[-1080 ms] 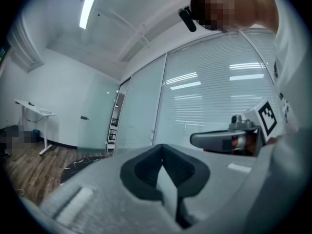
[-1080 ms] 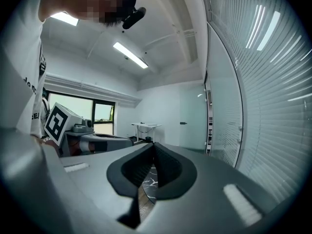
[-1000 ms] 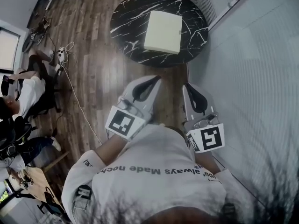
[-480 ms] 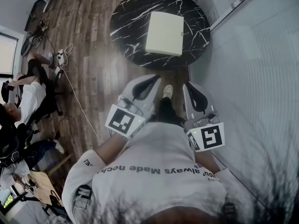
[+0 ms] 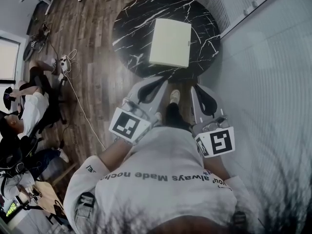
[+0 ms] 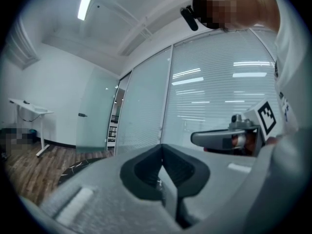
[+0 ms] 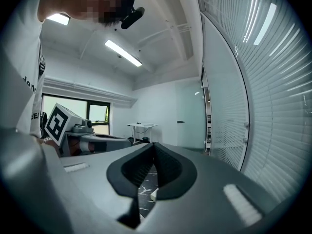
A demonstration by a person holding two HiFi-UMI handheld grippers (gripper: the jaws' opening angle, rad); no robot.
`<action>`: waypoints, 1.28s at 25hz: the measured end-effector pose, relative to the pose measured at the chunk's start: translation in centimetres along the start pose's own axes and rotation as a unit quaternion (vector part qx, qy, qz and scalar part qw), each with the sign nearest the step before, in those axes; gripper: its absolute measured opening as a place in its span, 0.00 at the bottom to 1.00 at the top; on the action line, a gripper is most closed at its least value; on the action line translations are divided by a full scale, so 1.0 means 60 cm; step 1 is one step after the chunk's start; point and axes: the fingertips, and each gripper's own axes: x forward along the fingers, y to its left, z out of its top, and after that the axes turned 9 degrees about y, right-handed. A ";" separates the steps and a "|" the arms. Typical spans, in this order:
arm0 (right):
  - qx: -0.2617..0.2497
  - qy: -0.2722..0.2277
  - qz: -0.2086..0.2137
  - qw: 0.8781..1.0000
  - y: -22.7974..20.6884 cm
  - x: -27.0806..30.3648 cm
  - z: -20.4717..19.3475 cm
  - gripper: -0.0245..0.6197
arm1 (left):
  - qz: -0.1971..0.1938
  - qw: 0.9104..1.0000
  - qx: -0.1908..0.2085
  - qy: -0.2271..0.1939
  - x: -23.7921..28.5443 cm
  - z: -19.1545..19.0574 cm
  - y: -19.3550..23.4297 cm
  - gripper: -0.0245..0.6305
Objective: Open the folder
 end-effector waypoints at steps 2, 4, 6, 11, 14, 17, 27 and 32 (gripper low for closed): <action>0.000 0.000 0.002 1.000 -0.033 0.021 0.006 0.04 | 0.000 1.000 0.002 0.000 0.035 0.011 0.015 0.04; -0.001 0.000 0.007 1.000 -0.069 0.043 0.012 0.04 | 0.004 1.000 0.002 0.002 0.072 0.021 0.031 0.04; 0.000 -0.001 0.012 1.000 -0.106 0.064 0.017 0.04 | 0.009 1.000 0.002 0.002 0.112 0.031 0.046 0.04; -0.001 -0.004 0.024 1.000 -0.193 0.107 0.039 0.04 | 0.021 1.000 0.001 0.008 0.199 0.064 0.077 0.04; -0.001 -0.005 0.028 1.000 -0.244 0.130 0.052 0.04 | 0.026 1.000 0.003 0.003 0.249 0.086 0.094 0.04; 0.001 -0.005 0.032 0.999 -0.292 0.152 0.058 0.04 | 0.031 0.999 0.004 0.006 0.296 0.096 0.110 0.04; 0.001 0.008 0.053 0.999 -0.374 0.224 0.058 0.04 | 0.056 0.998 -0.014 0.005 0.379 0.111 0.169 0.04; 0.003 0.012 0.056 0.998 -0.371 0.252 0.060 0.04 | 0.060 0.998 -0.015 0.018 0.379 0.100 0.197 0.04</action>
